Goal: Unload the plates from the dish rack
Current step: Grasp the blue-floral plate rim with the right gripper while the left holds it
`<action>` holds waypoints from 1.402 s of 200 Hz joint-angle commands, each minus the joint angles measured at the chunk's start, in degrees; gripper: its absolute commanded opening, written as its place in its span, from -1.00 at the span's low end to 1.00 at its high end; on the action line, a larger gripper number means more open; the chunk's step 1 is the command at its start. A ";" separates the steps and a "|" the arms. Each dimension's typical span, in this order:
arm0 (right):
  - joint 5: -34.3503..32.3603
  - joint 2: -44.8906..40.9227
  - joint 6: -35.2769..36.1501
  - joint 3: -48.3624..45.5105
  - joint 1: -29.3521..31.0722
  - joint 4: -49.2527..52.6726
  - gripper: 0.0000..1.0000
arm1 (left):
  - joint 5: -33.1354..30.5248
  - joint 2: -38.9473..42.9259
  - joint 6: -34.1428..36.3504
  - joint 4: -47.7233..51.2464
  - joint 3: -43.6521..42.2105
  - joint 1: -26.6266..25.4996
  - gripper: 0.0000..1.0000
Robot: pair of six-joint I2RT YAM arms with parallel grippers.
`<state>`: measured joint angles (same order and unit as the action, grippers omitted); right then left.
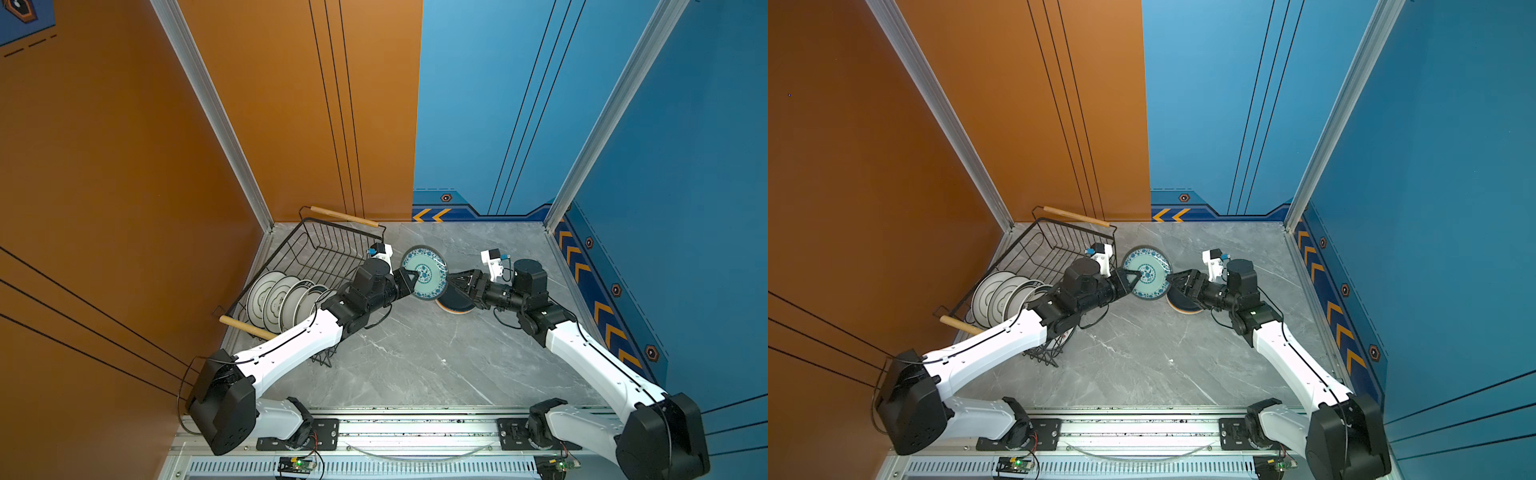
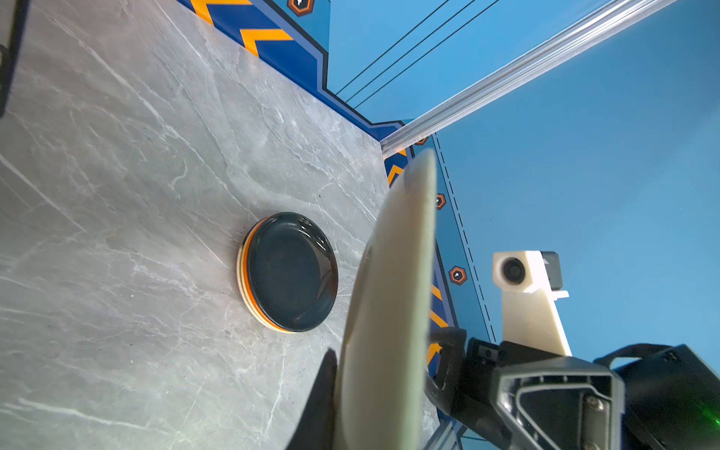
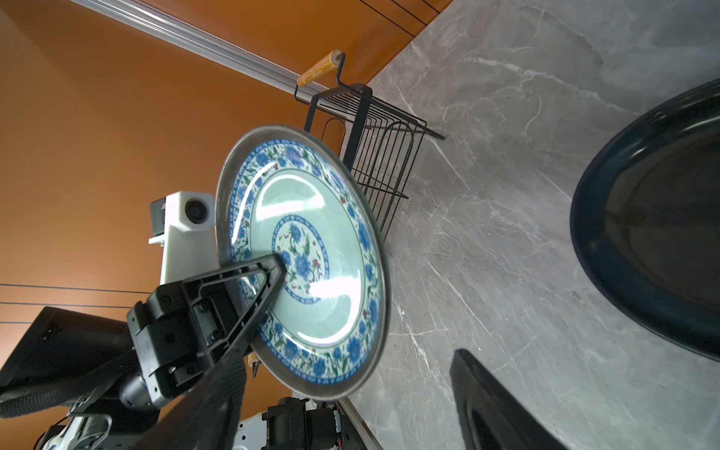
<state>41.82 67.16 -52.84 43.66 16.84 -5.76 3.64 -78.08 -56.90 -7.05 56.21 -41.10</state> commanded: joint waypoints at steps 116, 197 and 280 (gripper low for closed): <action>4.99 7.11 -9.99 -1.89 0.24 -22.77 -0.47 | 9.25 -10.35 -4.95 -13.49 2.08 -1.82 -0.87; 6.08 6.15 -9.62 -2.88 -3.29 -21.16 -0.89 | 10.88 -12.36 -4.62 -15.43 1.74 -0.76 -0.11; 0.54 2.45 7.16 5.40 -9.16 5.83 -0.95 | 9.48 -3.95 6.11 1.53 1.75 4.05 0.12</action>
<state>46.17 72.95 -57.34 43.46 9.04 -15.22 14.63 -88.01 -58.41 -17.50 56.77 -38.74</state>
